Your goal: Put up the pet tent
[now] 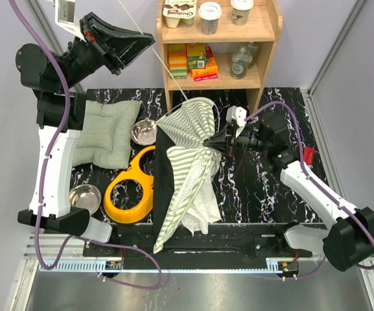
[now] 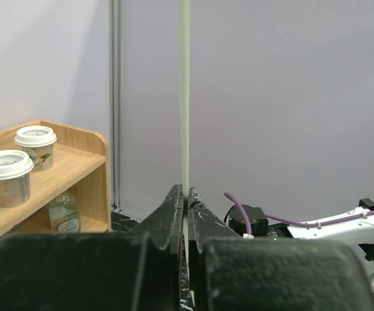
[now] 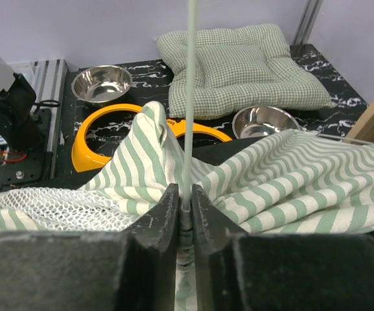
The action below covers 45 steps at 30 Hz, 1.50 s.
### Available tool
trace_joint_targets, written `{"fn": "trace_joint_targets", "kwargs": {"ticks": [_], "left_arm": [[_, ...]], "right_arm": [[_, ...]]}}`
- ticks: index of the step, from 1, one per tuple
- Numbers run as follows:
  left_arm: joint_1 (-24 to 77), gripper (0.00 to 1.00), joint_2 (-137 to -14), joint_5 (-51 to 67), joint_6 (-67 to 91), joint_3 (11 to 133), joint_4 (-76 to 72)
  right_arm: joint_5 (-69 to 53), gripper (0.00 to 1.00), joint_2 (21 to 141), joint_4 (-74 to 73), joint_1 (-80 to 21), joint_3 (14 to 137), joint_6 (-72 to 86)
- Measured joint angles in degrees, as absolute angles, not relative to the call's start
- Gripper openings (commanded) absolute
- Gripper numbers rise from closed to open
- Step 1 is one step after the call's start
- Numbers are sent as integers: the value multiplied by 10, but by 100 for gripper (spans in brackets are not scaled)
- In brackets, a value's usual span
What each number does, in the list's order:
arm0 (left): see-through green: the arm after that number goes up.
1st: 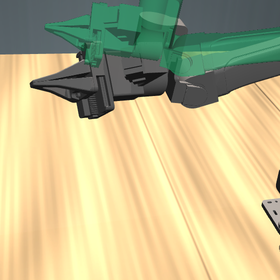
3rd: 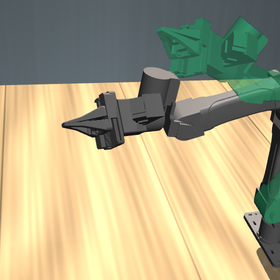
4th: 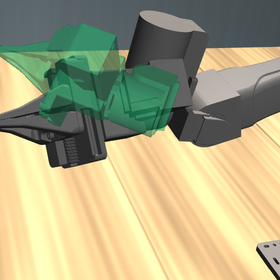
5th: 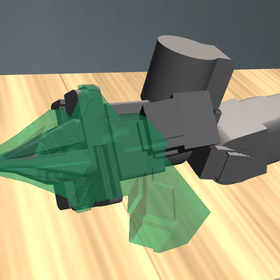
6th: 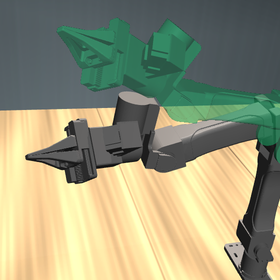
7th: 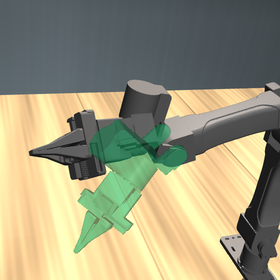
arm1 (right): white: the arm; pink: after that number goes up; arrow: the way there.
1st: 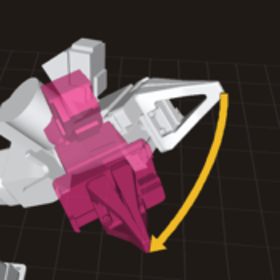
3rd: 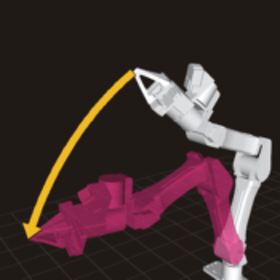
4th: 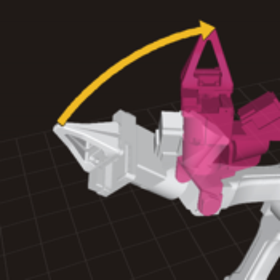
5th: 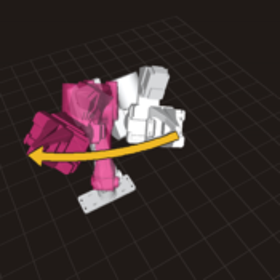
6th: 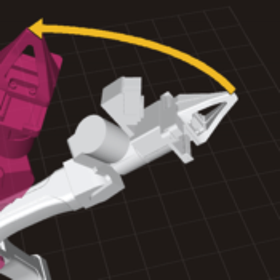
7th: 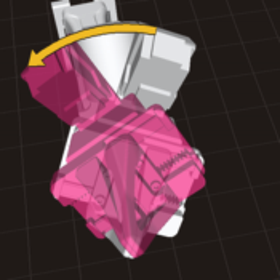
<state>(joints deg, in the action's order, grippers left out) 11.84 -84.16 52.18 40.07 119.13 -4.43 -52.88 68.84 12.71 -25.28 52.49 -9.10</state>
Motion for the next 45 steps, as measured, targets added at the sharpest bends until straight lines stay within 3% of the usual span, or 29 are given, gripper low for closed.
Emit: {"fn": "trace_joint_targets", "kwargs": {"ticks": [1,2,9,10,11,23,45], "left_arm": [[120,0,-835,517,396,1178,-48],[123,0,-828,508,388,1162,-53],[194,0,-787,466,288,1061,-42],[202,0,-785,457,272,1052,-41],[209,0,-784,449,254,1044,-40],[290,0,-805,417,106,1013,59],[350,0,-817,415,19,944,106]], "right_arm": [[-524,39,688,125,-253,525,-88],[-520,45,687,123,-253,525,-83],[-470,72,670,92,-250,525,-32],[-464,91,665,88,-249,525,-28],[-455,99,657,75,-246,529,-18],[-390,99,618,16,-244,610,-17],[-366,100,605,-91,-248,675,-45]]}}
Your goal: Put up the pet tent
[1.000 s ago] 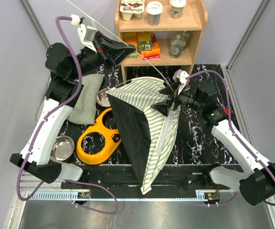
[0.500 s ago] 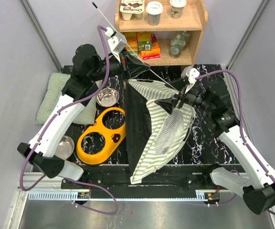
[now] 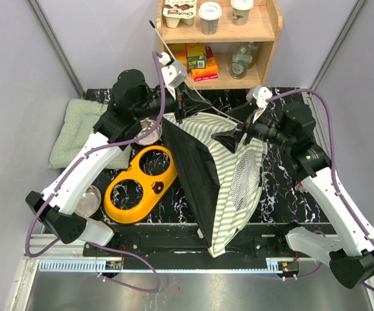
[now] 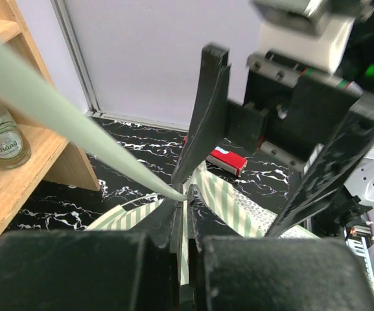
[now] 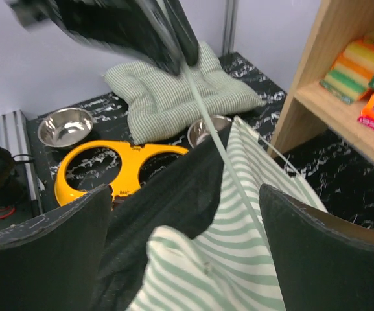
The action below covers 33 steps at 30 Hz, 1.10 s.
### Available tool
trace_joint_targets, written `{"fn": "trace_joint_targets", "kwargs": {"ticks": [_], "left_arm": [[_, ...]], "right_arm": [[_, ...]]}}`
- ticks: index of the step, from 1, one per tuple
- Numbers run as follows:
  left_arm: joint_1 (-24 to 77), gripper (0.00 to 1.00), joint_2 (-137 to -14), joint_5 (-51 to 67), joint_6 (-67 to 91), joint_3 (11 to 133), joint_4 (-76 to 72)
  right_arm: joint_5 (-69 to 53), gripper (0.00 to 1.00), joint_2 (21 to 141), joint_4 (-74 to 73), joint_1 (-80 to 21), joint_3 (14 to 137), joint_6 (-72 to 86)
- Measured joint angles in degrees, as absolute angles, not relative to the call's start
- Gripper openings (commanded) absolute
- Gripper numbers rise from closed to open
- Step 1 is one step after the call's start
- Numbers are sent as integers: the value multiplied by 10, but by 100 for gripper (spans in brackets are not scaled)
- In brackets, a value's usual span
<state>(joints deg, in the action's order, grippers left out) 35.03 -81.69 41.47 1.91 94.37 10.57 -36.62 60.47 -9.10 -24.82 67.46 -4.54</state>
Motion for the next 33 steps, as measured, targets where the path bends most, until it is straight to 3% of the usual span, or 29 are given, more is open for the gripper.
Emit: {"fn": "trace_joint_targets", "kwargs": {"ticks": [7,8,11,14,25,33], "left_arm": [[360,0,-817,394,-19,941,104],[360,0,-817,391,-23,941,104],[366,0,-817,384,-43,940,105],[373,0,-817,381,-56,938,107],[383,0,-834,389,-57,924,210],[384,0,-835,392,-58,920,218]], "right_arm": [[-418,96,601,-120,-251,774,-39],[-422,91,603,-120,-252,786,-36],[-432,63,628,-123,-252,845,-14],[-446,55,669,-115,-252,906,13],[-487,52,774,-66,-258,993,84],[-464,39,761,-63,-272,958,74]]}}
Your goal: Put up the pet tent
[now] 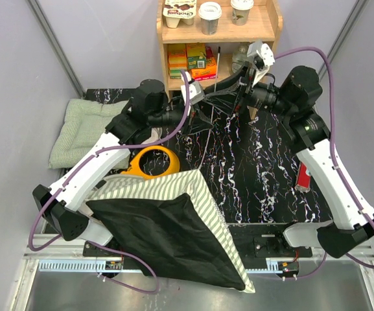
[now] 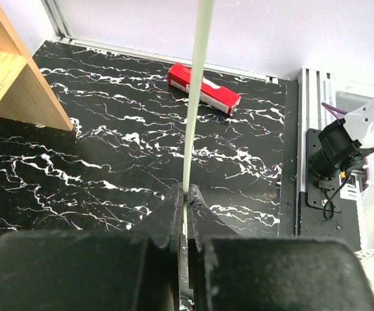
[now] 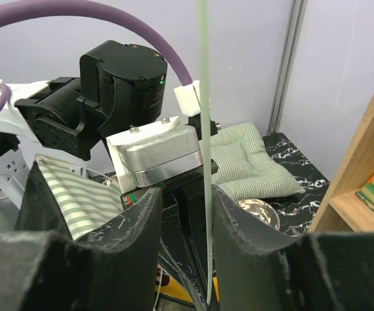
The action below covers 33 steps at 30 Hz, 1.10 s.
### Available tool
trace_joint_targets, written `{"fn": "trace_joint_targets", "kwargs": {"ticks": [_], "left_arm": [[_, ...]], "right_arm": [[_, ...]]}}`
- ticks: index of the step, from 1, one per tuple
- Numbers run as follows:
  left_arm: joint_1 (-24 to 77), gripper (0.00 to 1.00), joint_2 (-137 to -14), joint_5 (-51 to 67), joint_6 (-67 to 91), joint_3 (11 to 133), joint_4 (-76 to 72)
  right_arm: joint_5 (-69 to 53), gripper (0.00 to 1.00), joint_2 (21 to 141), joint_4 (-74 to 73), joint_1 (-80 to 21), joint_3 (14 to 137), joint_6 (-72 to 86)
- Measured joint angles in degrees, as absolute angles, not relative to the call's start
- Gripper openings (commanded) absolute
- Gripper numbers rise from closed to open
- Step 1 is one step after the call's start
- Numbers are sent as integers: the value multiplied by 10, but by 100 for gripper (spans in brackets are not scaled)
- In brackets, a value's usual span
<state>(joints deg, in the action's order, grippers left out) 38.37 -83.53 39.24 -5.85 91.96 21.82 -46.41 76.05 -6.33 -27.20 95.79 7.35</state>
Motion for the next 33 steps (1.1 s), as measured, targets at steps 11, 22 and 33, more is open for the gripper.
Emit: {"fn": "trace_joint_targets", "kwargs": {"ticks": [11,22,33], "left_arm": [[386,0,-834,393,-65,903,212],[386,61,-832,387,-77,903,209],[386,81,-818,310,-141,951,352]], "right_arm": [[-389,0,745,-48,-274,936,79],[-311,0,741,-40,-279,932,80],[-75,0,698,-28,-281,895,65]]}}
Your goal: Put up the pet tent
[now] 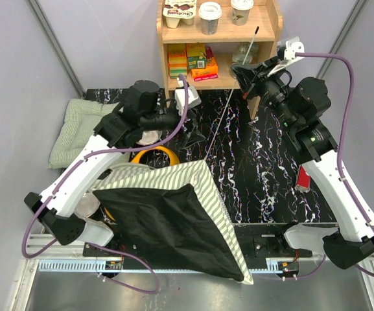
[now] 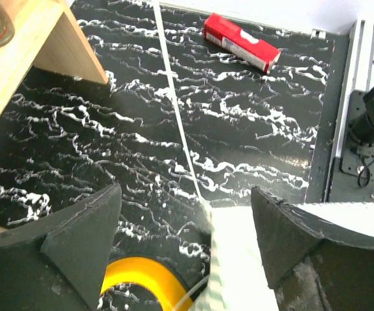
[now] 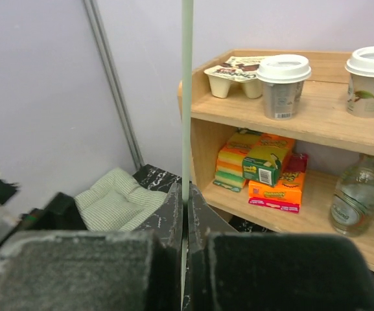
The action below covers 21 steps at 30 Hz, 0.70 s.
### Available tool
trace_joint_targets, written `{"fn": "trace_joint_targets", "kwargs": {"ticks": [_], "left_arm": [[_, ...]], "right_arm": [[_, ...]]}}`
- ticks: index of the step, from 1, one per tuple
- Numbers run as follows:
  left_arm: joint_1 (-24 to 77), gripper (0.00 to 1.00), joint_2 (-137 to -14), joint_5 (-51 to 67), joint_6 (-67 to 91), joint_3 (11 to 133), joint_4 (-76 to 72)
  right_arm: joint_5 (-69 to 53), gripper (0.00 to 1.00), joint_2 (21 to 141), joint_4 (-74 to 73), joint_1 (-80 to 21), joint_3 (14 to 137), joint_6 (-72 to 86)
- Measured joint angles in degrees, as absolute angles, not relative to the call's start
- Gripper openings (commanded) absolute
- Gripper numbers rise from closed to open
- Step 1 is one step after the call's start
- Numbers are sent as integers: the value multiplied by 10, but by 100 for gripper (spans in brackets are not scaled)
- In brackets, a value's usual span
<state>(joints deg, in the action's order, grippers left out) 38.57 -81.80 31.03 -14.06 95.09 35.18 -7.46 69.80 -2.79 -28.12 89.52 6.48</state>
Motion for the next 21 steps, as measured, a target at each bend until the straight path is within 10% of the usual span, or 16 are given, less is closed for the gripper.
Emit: {"fn": "trace_joint_targets", "kwargs": {"ticks": [21], "left_arm": [[493,82,-760,219,-116,771,417]], "right_arm": [[-50,0,698,-17,-281,871,62]]}}
